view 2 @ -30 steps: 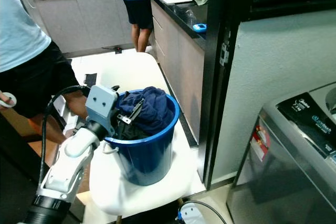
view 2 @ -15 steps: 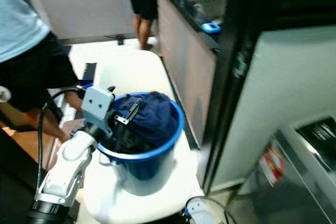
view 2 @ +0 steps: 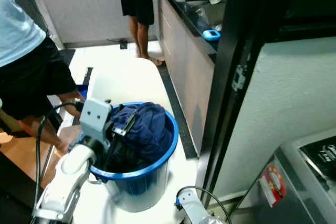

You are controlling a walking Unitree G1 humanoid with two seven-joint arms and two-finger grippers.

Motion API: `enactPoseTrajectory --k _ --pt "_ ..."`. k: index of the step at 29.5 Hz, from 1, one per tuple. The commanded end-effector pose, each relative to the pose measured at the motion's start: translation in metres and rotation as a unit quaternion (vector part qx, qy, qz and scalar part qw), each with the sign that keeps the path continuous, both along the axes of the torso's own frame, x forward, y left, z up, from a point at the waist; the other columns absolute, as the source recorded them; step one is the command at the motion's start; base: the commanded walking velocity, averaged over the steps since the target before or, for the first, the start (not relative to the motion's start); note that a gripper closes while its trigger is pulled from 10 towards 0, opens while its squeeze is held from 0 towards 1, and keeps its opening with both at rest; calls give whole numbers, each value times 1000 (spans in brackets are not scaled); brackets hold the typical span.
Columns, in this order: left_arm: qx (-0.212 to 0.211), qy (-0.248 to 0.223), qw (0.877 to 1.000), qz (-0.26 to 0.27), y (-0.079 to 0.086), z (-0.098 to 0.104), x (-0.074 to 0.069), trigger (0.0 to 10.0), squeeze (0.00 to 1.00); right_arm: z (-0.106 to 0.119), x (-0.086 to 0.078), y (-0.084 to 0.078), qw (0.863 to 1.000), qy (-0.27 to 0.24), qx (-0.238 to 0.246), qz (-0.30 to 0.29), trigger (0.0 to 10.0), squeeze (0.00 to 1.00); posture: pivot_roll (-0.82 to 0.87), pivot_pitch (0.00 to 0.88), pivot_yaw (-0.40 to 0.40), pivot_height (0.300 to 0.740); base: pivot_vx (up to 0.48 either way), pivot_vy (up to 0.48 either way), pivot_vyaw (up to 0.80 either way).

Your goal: Clothes washing

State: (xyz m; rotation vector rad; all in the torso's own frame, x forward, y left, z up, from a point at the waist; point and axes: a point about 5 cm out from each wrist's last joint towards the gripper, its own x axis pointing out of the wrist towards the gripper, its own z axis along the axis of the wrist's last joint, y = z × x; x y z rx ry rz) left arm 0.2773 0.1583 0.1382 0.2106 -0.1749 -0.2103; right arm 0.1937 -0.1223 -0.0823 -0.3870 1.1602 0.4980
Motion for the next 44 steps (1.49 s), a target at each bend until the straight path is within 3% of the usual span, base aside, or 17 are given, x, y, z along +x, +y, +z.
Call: enactPoseTrajectory --k 1,2,5,11,16,20,23,24,31,34,38,44 --pt "-1 22 999 28 15 -10 -4 10000 0 0 0 4 1000 2 -2 11 10000 0 285 0 -56 740 0 0 0" --pt "-1 22 999 28 15 -10 -4 10000 0 0 0 4 1000 2 -2 11 10000 0 285 0 -56 740 0 0 0" --pt "-15 65 995 68 48 -36 -17 10000 0 0 0 5 1000 4 -5 17 10000 0 287 0 -62 740 0 0 0" --pt "-32 74 994 75 68 -43 -26 10000 0 -6 -12 -14 1000 15 -20 18 10000 0 285 0 -80 740 0 0 0" --pt "-14 54 998 28 63 -32 -18 10000 0 -9 -18 -24 999 22 -30 21 10000 0 276 0 -89 740 0 0 0" --pt "12 41 998 -36 41 -25 -4 10000 0 -13 -30 -50 998 35 -48 19 10000 0 265 0 -93 740 0 0 0" --pt "15 41 998 -47 37 -24 -2 10000 0 -13 -33 -55 998 37 -52 18 10000 0 261 0 -92 740 0 0 0" --pt "11 49 996 -80 18 -29 6 10000 0 -14 -42 -74 997 45 -66 7 10000 0 238 0 -91 740 0 0 0" --pt "-3 76 992 -103 0 -44 9 10000 0 -17 -55 -88 996 51 -75 -9 10000 0 217 0 -89 740 0 0 0" --pt "-5 80 992 -101 -1 -47 9 10000 0 -18 -58 -89 996 53 -76 -11 10000 0 217 0 -89 740 0 0 0" --pt "-21 93 993 -63 15 -56 4 10000 0 -19 -65 -95 995 55 -81 -18 10000 0 217 0 -95 740 0 0 0" --pt "-4 105 994 -17 42 -64 -4 10000 0 -19 -67 -96 995 56 -82 -16 10000 0 212 32 -103 740 0 0 0"
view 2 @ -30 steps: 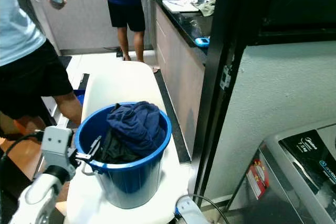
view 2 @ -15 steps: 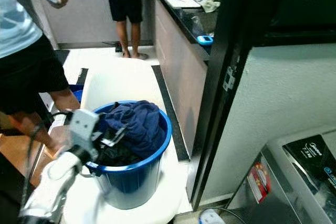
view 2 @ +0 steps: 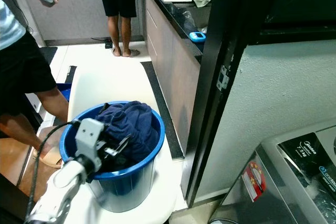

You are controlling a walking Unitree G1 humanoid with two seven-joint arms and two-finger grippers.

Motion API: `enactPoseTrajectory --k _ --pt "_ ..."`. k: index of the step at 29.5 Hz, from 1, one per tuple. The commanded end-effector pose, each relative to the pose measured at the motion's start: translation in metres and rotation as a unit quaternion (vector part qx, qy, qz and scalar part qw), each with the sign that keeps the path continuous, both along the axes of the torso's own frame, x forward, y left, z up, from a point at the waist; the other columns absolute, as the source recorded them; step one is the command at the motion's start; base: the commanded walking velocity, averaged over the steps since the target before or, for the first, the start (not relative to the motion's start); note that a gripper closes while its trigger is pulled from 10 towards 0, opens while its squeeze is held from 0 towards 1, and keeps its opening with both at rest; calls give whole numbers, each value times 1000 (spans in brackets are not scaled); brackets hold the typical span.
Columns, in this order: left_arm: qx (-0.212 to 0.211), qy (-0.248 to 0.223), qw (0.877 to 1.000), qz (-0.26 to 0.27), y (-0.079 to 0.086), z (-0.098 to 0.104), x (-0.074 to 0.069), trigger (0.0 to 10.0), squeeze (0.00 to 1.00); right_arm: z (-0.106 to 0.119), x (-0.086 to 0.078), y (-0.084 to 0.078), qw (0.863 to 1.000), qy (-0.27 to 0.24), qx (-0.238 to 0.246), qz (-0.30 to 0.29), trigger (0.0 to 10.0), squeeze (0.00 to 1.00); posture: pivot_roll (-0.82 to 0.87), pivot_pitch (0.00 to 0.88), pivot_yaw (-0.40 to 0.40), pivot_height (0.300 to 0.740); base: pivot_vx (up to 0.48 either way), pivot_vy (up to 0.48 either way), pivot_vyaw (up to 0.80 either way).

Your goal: Clothes washing

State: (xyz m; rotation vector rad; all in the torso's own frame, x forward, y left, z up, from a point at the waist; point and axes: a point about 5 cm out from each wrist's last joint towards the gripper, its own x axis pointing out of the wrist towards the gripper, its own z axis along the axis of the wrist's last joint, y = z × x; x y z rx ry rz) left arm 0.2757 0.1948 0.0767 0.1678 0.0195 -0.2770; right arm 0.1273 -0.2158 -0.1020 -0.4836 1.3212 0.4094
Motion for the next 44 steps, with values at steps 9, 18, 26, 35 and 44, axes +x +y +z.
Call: enactPoseTrajectory --k 9,18,26,35,44 --pt "26 -24 997 63 39 12 -7 10000 0 2 -5 -14 1000 7 -9 -2 10000 0 193 98 -106 740 0 0 0" --pt "24 -94 994 47 40 52 5 10000 0 2 -10 -23 1000 15 -12 -5 10000 0 178 129 -105 740 0 0 0" --pt "-25 -135 989 60 44 78 13 10000 0 4 -6 -25 1000 10 -10 -8 10000 0 167 140 -111 740 0 0 0" --pt "-15 -132 991 34 42 85 25 10000 0 7 -9 -35 1000 17 -14 2 10000 0 149 201 -132 740 0 0 0" --pt "-21 -170 984 -39 10 120 44 10000 0 10 -24 -57 999 32 -30 -3 10000 0 110 258 -141 740 0 0 0"
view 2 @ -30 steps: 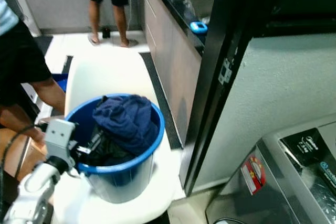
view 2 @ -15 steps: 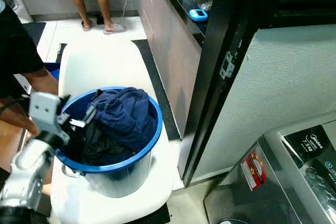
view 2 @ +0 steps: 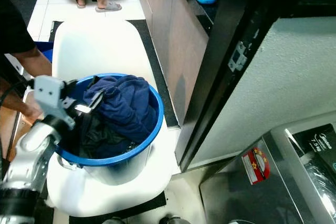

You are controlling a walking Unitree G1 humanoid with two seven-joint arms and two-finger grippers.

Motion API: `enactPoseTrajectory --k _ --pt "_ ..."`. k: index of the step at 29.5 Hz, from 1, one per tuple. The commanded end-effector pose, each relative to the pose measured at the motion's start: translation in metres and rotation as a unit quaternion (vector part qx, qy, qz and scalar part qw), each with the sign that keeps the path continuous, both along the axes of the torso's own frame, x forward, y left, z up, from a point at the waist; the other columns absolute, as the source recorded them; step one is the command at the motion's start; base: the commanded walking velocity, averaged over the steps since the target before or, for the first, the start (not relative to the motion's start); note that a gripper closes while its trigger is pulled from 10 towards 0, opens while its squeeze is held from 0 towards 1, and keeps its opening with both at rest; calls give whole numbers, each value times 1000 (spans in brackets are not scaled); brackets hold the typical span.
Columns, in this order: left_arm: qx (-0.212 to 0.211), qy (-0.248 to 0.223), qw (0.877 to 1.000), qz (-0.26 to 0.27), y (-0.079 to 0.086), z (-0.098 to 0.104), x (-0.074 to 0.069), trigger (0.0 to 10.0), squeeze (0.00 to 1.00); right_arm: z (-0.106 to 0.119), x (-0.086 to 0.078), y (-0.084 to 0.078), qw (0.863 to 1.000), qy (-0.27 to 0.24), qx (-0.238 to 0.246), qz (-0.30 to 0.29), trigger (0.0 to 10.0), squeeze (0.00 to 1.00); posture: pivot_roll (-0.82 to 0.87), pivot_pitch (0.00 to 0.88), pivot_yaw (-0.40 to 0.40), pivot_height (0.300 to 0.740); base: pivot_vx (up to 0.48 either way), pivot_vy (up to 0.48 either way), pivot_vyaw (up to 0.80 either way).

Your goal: Clothes washing

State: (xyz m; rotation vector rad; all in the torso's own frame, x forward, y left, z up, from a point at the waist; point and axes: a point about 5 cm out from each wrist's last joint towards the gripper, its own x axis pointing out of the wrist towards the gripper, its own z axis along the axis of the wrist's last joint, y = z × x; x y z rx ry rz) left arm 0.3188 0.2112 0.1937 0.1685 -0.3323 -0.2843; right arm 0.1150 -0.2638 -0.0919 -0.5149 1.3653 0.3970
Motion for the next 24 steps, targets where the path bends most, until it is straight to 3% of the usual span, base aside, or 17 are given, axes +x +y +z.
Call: enactPoseTrajectory --k 1,5,17,24 --pt "5 -3 1000 -23 -8 6 1 10000 0 0 -12 -11 1000 15 -10 -6 10000 0 110 258 -141 740 0 0 0" --pt "7 0 1000 -23 -11 6 2 10000 0 0 -14 -13 1000 16 -9 -10 10000 0 103 265 -138 740 0 0 0" --pt "-16 106 994 1 -3 -53 -11 10000 0 2 -8 -12 1000 3 3 -16 10000 0 80 277 -144 740 0 0 0" --pt "-29 101 994 -1 -5 -51 -12 10000 0 3 -7 -12 1000 -1 5 -17 10000 0 74 275 -147 740 0 0 0"
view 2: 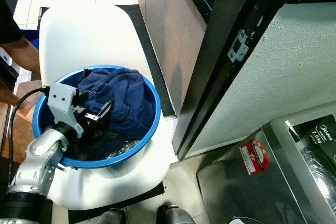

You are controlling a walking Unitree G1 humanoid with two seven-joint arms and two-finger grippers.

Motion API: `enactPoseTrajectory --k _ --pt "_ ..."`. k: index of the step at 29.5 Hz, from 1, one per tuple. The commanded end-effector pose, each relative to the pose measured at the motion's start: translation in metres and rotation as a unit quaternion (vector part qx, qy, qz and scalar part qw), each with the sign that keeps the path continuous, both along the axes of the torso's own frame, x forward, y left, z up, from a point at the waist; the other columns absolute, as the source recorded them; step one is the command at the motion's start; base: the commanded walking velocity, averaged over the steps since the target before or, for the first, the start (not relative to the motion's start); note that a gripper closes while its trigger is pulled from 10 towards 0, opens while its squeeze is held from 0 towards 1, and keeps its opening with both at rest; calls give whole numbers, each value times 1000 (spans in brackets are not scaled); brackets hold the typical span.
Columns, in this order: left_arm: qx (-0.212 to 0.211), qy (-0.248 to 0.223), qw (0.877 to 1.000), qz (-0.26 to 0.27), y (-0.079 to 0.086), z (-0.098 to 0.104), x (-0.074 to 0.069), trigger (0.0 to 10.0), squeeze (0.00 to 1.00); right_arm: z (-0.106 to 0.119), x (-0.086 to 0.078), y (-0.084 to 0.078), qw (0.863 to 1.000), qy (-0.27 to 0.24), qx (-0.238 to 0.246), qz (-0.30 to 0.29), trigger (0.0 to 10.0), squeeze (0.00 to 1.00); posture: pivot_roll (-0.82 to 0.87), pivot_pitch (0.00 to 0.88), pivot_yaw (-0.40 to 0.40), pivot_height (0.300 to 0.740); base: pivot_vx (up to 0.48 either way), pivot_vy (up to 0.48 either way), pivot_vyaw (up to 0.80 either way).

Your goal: Clothes washing

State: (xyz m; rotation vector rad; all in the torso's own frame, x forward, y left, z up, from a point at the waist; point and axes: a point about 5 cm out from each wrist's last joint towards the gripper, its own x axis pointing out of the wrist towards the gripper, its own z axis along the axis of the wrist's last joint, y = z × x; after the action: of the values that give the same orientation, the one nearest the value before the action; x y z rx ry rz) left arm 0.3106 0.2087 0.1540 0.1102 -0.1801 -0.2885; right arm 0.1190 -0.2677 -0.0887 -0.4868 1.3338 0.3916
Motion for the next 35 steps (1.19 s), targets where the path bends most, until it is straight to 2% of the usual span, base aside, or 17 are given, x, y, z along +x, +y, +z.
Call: enactPoseTrajectory --k 1,2,3,5,21,25,27,29,31,32,33,34,35 --pt "-12 19 1000 -1 -2 -10 -3 10000 0 -1 -11 -7 1000 14 -6 -9 10000 0 74 274 -147 740 0 0 0" --pt "-12 19 1000 -1 -2 -10 -3 10000 0 -1 -11 -7 1000 14 -6 -9 10000 0 74 274 -147 740 0 0 0" --pt "-10 17 1000 1 -2 -9 -2 275 0 -1 -11 -6 1000 14 -5 -10 10000 0 74 272 -147 740 0 0 0" --pt "-7 15 1000 1 -1 -8 -2 0 0 -1 -11 -5 1000 14 -3 -10 10000 0 74 268 -147 740 0 0 0" --pt "1 0 1000 2 2 -1 -5 0 0 -2 -3 1 1000 3 1 -14 10000 0 94 215 -140 740 0 0 0" --pt "-1 -36 999 9 2 17 -6 0 0 -3 3 10 1000 -3 7 -16 10000 0 116 176 -131 740 0 0 0" --pt "-1 -41 999 10 3 20 -6 0 0 -3 4 12 1000 -4 7 -17 10000 0 116 176 -131 740 0 0 0" --pt "-12 -76 997 12 1 39 -9 0 0 -4 8 19 1000 -8 13 -20 10000 0 130 150 -127 740 0 0 0" --pt "-13 -80 997 12 0 42 -10 0 0 -4 8 19 1000 -9 14 -20 10000 0 130 150 -127 740 0 0 0" --pt "-13 -101 995 11 -3 53 -13 0 0 -4 12 24 999 -14 17 -23 10000 0 152 103 -120 740 0 0 0" --pt "-13 -101 995 11 -3 53 -13 0 0 -4 12 24 999 -14 17 -23 10000 0 152 103 -120 740 0 0 0" --pt "-13 -116 993 9 -6 61 -15 0 0 -4 14 27 999 -17 20 -25 10000 0 152 103 -120 740 0 0 0" --pt "-15 -143 990 5 -10 77 -20 0 0 -4 19 33 999 -23 26 -27 10000 0 171 67 -117 740 0 0 0"
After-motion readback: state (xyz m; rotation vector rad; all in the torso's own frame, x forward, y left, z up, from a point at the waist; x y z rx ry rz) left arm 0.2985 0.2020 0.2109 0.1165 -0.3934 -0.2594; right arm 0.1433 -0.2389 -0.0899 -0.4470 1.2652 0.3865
